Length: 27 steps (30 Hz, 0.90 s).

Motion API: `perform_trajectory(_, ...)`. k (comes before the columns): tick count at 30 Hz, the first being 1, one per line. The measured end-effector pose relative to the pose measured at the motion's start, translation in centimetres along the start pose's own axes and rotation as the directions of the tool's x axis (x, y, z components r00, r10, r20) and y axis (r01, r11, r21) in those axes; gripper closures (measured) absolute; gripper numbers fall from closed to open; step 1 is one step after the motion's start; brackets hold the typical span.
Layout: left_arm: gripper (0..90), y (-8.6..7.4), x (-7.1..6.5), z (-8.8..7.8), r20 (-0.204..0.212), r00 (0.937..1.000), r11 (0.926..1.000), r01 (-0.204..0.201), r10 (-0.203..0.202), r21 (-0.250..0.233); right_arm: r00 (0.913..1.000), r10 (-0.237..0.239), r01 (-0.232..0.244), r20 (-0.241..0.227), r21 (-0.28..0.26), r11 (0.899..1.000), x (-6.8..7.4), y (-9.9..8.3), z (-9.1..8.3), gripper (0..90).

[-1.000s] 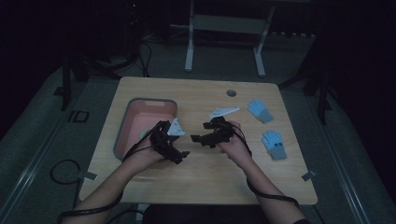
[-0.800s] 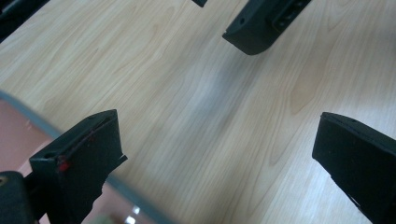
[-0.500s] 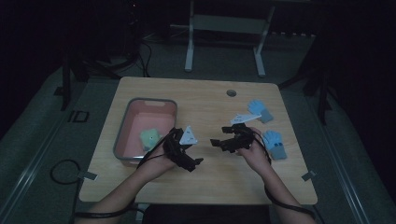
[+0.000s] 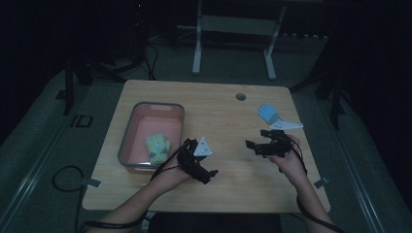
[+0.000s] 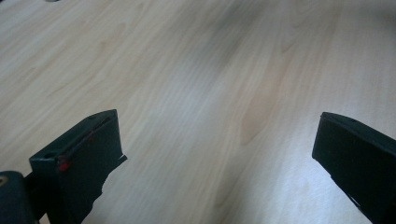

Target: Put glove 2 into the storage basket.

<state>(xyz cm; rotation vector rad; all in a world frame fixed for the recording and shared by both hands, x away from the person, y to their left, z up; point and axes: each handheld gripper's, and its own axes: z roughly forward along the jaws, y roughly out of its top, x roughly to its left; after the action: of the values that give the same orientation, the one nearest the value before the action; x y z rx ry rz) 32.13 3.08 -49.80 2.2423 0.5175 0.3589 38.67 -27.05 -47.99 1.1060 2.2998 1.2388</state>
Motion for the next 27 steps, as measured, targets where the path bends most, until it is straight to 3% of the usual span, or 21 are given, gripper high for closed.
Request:
perform_trajectory(3,1.7,-0.1,-0.4,0.4,0.011,0.9999,1.0,-0.003,0.003,-0.004,1.0,0.006,-0.006,0.001,0.009,1.0,-0.5,-0.4,-0.3,13.6)
perform_trajectory(4,1.7,-0.1,-0.4,0.4,0.011,0.9999,1.0,-0.003,0.003,-0.004,0.9998,-0.008,0.008,0.021,0.011,1.0,-0.7,-0.6,-0.4,13.6)
perform_trajectory(5,1.8,-0.4,-0.9,1.1,0.033,0.9994,1.0,0.006,-0.005,-0.006,0.9978,-0.029,0.028,0.06,0.011,1.0,-1.2,-1.0,-0.7,24.0)
perform_trajectory(9,1.8,-1.1,-1.6,1.8,0.045,0.999,1.0,-0.006,0.005,0.003,0.9965,-0.007,0.005,0.083,0.023,1.0,-2.8,-1.6,-1.0,38.8)
perform_trajectory(15,1.8,-2.4,-2.2,2.8,0.06,0.9979,0.9998,0.022,-0.022,0.0,0.9928,0.009,-0.014,0.119,0.039,0.999,-5.0,-2.2,-1.2,51.5)
perform_trajectory(24,1.8,-3.8,-2.6,3.5,0.054,0.9975,0.9986,0.047,-0.045,-0.024,0.9843,0.039,-0.046,0.172,0.034,0.998,-8.1,-2.2,-1.5,53.4)
perform_trajectory(27,1.8,-4.0,-2.5,3.7,0.05,0.9965,0.9968,0.069,-0.067,-0.04,0.9732,0.069,-0.08,0.219,0.04,0.996,-9.5,-1.6,-1.0,53.1)
